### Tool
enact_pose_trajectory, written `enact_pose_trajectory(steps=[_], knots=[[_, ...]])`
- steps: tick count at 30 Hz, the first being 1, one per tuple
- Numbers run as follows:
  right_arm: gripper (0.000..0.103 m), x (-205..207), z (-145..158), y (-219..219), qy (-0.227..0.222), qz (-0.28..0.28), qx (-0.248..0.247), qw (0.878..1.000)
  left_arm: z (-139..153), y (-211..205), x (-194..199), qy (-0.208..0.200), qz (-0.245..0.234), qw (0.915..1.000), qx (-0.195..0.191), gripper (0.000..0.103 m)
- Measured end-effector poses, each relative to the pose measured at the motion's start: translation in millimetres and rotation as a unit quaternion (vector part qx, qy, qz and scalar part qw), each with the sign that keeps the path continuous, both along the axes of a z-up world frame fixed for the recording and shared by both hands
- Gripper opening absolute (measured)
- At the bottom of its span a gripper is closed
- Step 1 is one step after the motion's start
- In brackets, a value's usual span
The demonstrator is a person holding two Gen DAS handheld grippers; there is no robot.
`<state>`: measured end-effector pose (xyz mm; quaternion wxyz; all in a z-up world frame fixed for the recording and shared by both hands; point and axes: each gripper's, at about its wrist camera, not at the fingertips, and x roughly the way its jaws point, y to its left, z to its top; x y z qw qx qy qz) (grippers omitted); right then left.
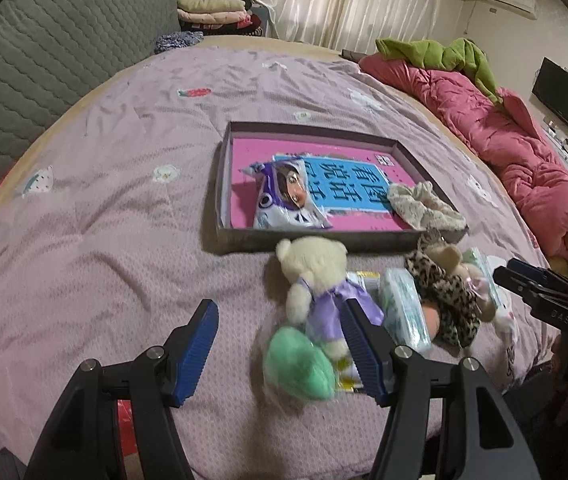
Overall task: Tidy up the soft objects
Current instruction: 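Move both tools back toward the pile of soft items beside the tray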
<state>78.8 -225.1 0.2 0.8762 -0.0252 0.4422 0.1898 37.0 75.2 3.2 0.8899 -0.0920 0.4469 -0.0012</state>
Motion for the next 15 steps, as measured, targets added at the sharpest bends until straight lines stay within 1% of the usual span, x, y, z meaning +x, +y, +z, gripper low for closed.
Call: enact_pose_trajectory(steps=[4, 5, 8, 12, 15], knots=[[0.064, -1.0, -6.8, 0.8, 0.016, 0.005, -0.002, 1.0, -3.7, -7.4, -3.8, 0.008, -0.009, 0.9999, 0.004, 0.063], [0.061, -1.1, -8.5, 1.0, 0.018, 0.006, -0.006, 1.0, -4.7, -9.3, -4.6, 0.01, -0.012, 0.9999, 0.005, 0.063], [0.056, 0.0, -14.0, 0.7, 0.028, 0.005, -0.01, 1.0, -6.8, -13.2, -5.8, 0.015, -0.017, 0.9997, 0.007, 0.063], [0.056, 2.3, -18.0, 1.3, 0.038, 0.011, 0.001, 0.999, -12.1, -15.2, -5.2, 0.025, -0.02, 0.9994, 0.012, 0.063], [0.056, 1.9, -20.9, 6.9, 0.043, 0.024, 0.0, 0.999, -15.0, -15.4, -5.1, 0.031, -0.019, 0.9993, 0.013, 0.063]])
